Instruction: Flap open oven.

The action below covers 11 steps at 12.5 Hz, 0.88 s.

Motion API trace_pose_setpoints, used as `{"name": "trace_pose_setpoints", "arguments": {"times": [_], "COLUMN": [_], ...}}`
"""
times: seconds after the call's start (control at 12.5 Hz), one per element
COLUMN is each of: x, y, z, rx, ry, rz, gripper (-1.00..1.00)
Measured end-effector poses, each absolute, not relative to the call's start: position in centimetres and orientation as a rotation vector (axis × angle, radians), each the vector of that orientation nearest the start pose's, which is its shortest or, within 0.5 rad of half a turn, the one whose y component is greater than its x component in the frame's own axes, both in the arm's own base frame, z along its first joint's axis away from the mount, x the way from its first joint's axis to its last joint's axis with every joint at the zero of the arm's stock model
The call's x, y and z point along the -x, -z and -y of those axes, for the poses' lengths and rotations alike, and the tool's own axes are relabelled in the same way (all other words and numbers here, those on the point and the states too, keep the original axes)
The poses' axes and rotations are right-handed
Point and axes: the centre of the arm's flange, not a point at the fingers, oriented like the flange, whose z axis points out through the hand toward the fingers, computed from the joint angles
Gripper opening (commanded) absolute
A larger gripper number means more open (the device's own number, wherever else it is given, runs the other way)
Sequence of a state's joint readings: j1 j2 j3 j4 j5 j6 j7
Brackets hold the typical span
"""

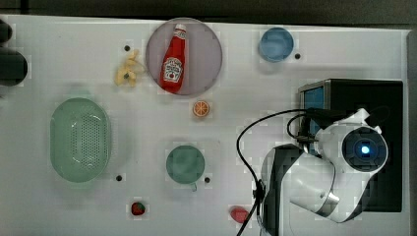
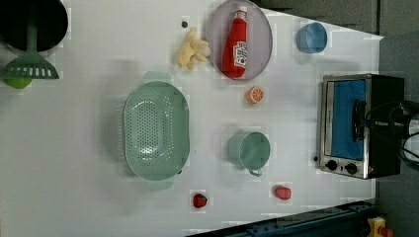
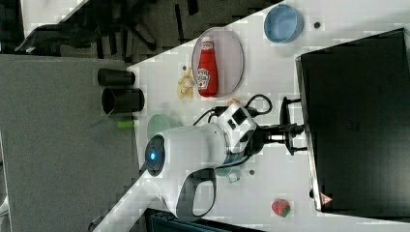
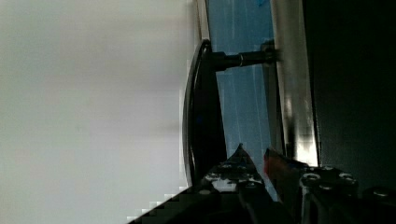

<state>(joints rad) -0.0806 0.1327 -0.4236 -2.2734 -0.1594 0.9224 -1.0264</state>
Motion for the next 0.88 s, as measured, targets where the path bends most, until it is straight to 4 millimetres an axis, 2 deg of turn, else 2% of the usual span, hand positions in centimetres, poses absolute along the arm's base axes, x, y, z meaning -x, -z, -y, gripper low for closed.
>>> {"name": "trace_pose_setpoints", "arguments": {"times": [0.48,0.72,0.88], "x": [-47.6,-48.4,-48.8], "y": [-31.1,-30.9,-30.4], "z": [25.6,23.7,21.7], "rx": [3.342,3.445,3.495], "ry": [0.040,-0.036,-0.062], "rz": [-0.150,0.104,0.132], "gripper": [-0.65,-0.65,-0.65]}}
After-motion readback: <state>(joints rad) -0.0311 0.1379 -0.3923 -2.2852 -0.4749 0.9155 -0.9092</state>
